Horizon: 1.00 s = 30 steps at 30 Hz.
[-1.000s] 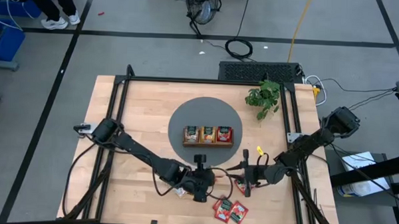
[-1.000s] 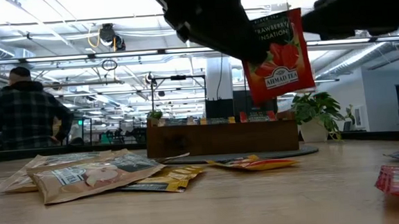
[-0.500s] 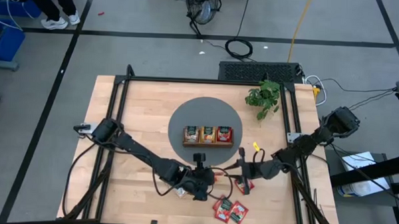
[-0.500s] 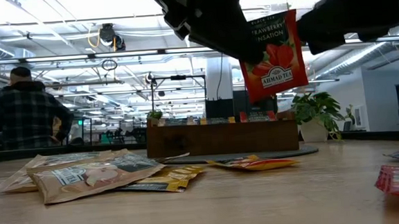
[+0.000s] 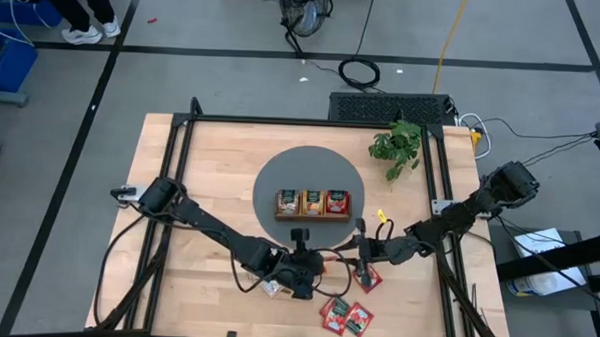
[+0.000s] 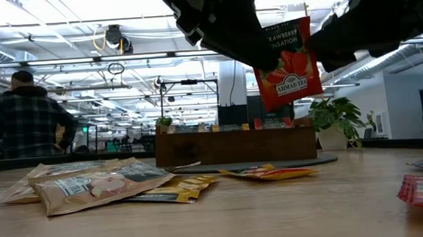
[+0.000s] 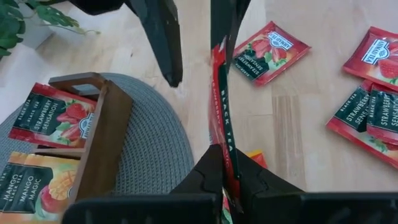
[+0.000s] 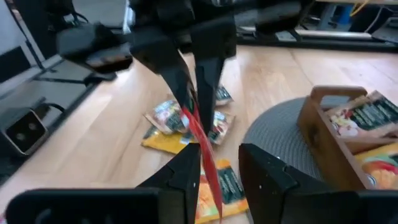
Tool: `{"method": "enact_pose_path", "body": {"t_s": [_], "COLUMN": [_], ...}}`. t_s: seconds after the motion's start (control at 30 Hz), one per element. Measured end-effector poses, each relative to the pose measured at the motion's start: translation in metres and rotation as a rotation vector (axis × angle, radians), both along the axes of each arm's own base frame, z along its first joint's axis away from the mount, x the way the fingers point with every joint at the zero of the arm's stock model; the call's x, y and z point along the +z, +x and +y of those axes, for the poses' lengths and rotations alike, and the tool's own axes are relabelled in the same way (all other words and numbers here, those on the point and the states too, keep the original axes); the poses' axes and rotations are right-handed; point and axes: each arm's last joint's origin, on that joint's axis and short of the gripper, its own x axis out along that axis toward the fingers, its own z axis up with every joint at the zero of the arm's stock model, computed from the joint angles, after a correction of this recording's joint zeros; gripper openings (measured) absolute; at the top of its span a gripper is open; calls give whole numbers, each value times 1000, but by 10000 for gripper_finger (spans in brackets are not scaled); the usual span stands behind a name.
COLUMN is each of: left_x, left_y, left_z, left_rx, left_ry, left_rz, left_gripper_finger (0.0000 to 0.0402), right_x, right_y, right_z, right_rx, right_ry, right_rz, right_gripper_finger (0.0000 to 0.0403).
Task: Pick & Place Tea
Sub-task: Put the red tea bag into the right slot of the wooden organizer
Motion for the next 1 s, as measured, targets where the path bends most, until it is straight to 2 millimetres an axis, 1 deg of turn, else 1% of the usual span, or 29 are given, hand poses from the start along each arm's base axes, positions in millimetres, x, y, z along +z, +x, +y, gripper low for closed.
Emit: {"method": "enact_pose_path", "body": {"t_s": [0.1, 0.2, 0.4, 0.5, 0.83, 1.0], "left_x": [0, -1, -12, -13, -16, -16], "left_y": [1, 3, 7, 8, 11, 12], "left_z": [3, 6, 6, 6, 12, 12], "left_rx": [3, 12, 3, -2, -3, -18], "left_ry": [-4, -8, -23, -20, -29, -44], "left_rz": [4, 4, 20, 23, 28, 32], "left_gripper_finger": [4, 9, 5, 9, 5, 10], "right_x": [-2, -2, -1, -3, -6, -8], "right_y": [3, 5, 6, 6, 6, 7], "right_z": [-1, 0, -1, -2, -4, -6], "right_rx": [19, 60, 56, 62, 64, 63], "right_ry": [14, 42, 39, 36, 22, -8], "right_rz": [-5, -25, -35, -10, 18, 33], "right_gripper_finger": [100, 100, 100, 97, 57, 9]}}
